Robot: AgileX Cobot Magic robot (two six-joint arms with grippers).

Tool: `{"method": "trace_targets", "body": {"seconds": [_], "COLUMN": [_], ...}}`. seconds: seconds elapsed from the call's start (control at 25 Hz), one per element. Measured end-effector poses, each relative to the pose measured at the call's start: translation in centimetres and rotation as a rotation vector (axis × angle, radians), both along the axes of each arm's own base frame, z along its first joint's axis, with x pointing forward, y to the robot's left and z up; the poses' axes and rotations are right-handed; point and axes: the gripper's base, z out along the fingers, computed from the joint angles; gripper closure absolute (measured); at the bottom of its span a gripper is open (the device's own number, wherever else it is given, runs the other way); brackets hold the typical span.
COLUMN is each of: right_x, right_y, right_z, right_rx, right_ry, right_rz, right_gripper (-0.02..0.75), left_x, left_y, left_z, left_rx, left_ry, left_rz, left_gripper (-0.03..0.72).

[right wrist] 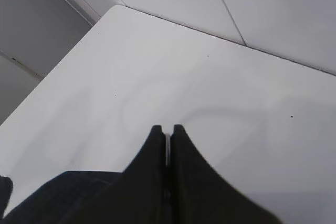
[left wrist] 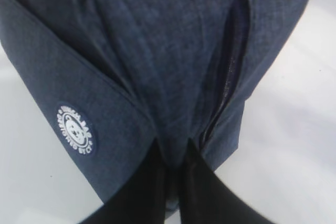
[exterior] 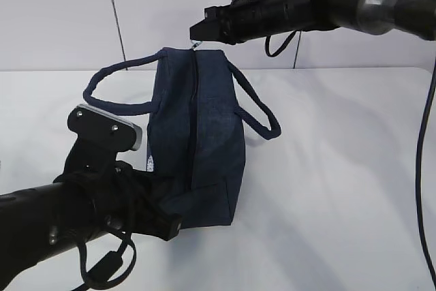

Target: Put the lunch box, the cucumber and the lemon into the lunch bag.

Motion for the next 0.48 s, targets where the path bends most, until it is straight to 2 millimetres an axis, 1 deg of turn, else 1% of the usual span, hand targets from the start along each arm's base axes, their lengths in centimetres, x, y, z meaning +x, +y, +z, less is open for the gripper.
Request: {"method": "trace_targets", "body": {"seconds": [0.16,0.4,0.48], "right_x": [0.3,0.6,0.8], "right_y": [-0.4,-0.4,-0.4], "right_z": [-0.5,-2.4,-2.6], "right_rx": [0.0,-0.01,-0.009], "right_ry": [0.011,0.044,0.043], "right_rz": [0.01,0.02,0.018], "right_gripper": [0.751,0.751,0.751], "left_x": [0.1,0.1,0.1], "left_y": [0.0,0.0,0.0], "left_z": [0.1,0.1,0.1], "left_rx": [-0.005,-0.006,-0.005], "left_ry": [-0.01,-0.016,-0.017], "left_rz": [0.003,0.005,0.004], "left_gripper": [0.678,0.678,0.678]}}
